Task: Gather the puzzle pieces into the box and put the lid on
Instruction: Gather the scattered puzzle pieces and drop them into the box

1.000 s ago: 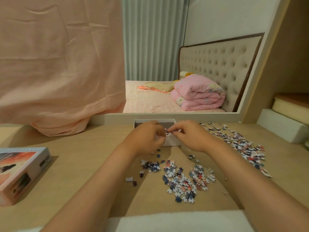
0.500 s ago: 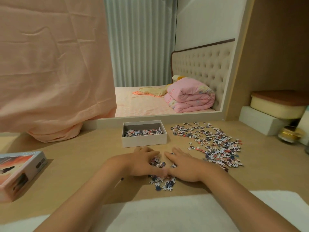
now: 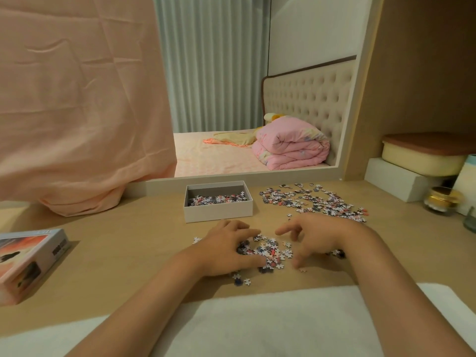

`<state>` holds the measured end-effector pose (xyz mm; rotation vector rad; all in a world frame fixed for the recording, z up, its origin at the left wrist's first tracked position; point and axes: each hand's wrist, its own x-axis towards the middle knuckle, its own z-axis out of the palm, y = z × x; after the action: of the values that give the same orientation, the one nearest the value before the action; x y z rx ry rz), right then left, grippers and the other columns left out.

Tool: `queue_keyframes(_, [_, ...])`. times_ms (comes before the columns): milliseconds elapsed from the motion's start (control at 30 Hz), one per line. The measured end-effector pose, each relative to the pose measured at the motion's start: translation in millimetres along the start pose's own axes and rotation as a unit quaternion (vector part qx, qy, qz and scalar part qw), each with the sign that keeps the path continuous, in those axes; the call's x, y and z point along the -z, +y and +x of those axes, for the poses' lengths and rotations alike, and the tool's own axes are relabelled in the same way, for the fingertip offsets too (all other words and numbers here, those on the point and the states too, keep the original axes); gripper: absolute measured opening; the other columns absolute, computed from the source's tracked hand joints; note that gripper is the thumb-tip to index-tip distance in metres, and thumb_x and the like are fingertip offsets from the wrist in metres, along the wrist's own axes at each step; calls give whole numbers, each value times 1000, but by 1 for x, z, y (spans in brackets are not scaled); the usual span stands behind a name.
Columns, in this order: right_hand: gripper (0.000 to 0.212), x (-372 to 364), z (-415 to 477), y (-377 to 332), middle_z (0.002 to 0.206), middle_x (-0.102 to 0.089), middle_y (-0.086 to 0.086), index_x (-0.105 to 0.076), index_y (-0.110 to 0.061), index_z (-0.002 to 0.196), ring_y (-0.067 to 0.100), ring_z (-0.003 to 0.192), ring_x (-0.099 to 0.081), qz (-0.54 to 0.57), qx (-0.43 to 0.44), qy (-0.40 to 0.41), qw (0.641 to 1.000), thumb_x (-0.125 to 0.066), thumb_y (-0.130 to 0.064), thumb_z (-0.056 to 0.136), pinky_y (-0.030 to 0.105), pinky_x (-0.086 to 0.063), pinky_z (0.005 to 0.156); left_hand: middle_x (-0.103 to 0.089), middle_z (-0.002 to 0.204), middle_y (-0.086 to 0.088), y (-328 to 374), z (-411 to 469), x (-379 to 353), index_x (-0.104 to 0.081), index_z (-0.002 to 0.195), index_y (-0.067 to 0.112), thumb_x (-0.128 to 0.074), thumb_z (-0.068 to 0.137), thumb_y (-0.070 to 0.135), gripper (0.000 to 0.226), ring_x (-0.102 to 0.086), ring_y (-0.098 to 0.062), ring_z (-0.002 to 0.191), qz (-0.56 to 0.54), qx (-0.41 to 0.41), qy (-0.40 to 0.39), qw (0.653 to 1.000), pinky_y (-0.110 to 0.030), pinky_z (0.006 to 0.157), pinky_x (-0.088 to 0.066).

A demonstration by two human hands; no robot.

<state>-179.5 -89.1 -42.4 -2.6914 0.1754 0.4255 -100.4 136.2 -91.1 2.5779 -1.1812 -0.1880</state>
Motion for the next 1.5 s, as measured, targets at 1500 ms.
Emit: queue_keyframes(1500, [10,-33,24,-26,80,-74,-12,-79,-30,81,5,82,-66,67,80,85,991,-85,-35,75,33,-56,80,-10,162,13,-34,-18,-2,-11,152,49,-46,74,83,92,-5,-13,149,37,29,-25,999,-37,121,-7])
